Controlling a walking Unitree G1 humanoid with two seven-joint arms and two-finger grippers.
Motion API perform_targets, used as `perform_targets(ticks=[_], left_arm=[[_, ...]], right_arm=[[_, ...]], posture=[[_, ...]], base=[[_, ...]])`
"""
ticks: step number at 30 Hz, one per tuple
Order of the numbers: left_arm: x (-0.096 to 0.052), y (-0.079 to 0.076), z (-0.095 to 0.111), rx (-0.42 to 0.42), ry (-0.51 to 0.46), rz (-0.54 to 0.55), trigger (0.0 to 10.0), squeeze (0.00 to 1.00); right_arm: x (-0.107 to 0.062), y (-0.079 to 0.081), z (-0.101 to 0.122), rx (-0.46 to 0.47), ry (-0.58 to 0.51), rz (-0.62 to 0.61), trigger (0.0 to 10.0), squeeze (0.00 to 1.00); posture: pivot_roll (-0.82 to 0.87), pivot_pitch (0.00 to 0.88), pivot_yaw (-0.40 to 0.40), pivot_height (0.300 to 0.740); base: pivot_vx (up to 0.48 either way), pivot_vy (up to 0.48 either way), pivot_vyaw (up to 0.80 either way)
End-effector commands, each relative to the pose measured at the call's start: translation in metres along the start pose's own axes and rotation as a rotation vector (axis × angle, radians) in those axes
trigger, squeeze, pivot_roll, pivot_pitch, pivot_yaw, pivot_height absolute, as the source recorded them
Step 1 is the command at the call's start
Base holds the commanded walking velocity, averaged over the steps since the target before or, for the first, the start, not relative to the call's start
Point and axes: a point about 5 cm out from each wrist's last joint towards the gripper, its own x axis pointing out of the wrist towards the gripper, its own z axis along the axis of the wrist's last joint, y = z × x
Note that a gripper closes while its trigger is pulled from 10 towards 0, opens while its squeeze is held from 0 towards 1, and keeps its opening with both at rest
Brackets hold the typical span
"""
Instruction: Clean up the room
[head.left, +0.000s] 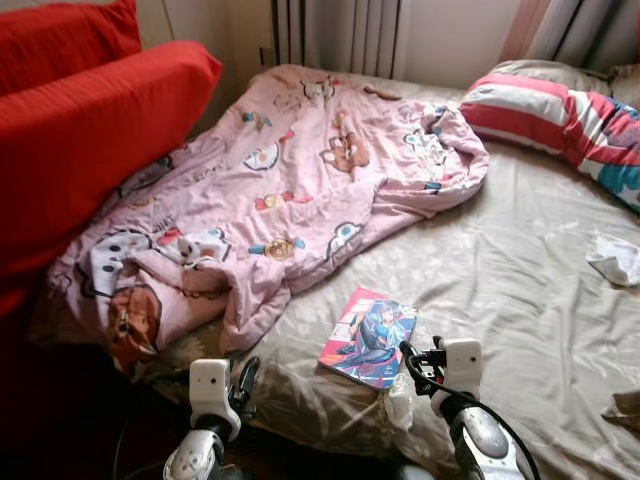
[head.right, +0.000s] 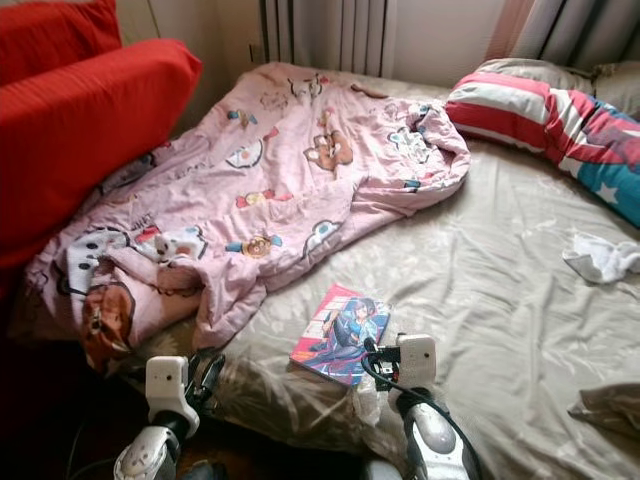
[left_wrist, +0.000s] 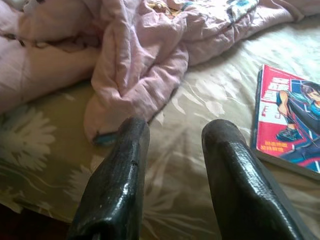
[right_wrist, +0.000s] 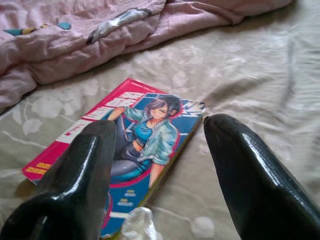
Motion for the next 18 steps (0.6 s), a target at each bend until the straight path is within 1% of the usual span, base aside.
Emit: perform_targets(ticks=[1,5,7,8,9,10,12,14,18], left_arm=[[-0.009,0.001,-0.008,-0.001,0.018,0.018,10.0,0.0],[-0.009,0.002,-0.003,0.005,-0.004,0.026,10.0,0.0],[-0.007,0.003,0.003,0.011,-0.027,0.029,10.0,0.0],[-0.005,0.005,0.01,0.017,-0.05,0.031,10.0,0.0],[-0.005,0.005,0.01,0.017,-0.05,0.031,10.0,0.0],[-0.003,0.005,0.016,0.022,-0.068,0.027,10.0,0.0],[-0.001,0.006,0.02,0.027,-0.08,0.023,10.0,0.0],[0.002,0.005,0.026,0.036,-0.095,0.01,10.0,0.0],[0.004,0.003,0.032,0.044,-0.101,-0.009,10.0,0.0]], right_arm=[[-0.004,0.003,-0.003,0.0,-0.002,0.019,10.0,0.0],[-0.005,0.006,-0.005,-0.003,0.003,0.05,10.0,0.0],[-0.004,0.008,-0.005,0.0,0.008,0.05,10.0,0.0],[-0.005,0.01,-0.006,0.0,0.011,0.059,10.0,0.0],[-0.005,0.01,-0.006,0.0,0.011,0.059,10.0,0.0],[-0.007,0.011,-0.006,0.015,-0.006,0.061,10.0,0.0],[-0.007,0.012,-0.007,0.027,-0.006,0.056,10.0,0.0],[-0.006,0.013,-0.009,0.026,0.021,0.052,10.0,0.0],[-0.005,0.015,-0.014,0.042,0.07,0.046,10.0,0.0]], posture=[[-0.09,0.227,-0.053,0.618],[-0.07,0.235,-0.062,0.618],[-0.06,0.235,-0.063,0.618],[-0.06,0.229,-0.058,0.618],[-0.06,0.229,-0.058,0.618],[-0.05,0.229,-0.053,0.618],[-0.05,0.231,-0.047,0.618],[-0.05,0.236,-0.036,0.618],[-0.04,0.239,-0.022,0.618]], base=[[0.0,0.0,0.0],[0.0,0.0,0.0],[0.0,0.0,0.0],[0.0,0.0,0.0],[0.0,0.0,0.0],[0.0,0.0,0.0],[0.0,0.0,0.0],[0.0,0.0,0.0],[0.0,0.0,0.0]])
